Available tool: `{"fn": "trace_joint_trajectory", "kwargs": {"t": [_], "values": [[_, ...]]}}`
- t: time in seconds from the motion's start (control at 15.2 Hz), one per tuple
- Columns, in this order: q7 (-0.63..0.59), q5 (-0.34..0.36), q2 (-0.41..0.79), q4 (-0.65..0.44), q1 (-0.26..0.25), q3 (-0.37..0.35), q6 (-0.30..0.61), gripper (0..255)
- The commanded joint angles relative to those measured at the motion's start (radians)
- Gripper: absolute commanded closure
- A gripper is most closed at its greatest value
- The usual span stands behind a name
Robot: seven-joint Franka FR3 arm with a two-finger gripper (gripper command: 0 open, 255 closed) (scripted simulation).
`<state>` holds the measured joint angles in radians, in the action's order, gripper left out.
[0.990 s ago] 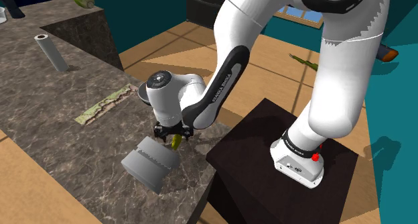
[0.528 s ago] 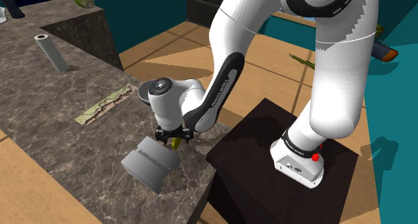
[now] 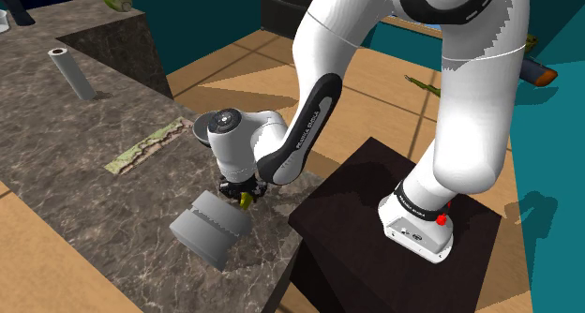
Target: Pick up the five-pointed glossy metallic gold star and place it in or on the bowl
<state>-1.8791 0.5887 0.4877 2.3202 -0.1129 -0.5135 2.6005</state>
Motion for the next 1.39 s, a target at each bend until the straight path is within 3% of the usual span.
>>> {"fn": "trace_joint_trajectory", "kwargs": {"t": [0.0,0.33,1.32], "values": [[0.000,0.000,0.000,0.000,0.000,0.000,0.000,255],[0.000,0.000,0.000,0.000,0.000,0.000,0.000,255],[0.159,-0.221,-0.208,0.039,0.120,-0.160,-0.131,255]]}}
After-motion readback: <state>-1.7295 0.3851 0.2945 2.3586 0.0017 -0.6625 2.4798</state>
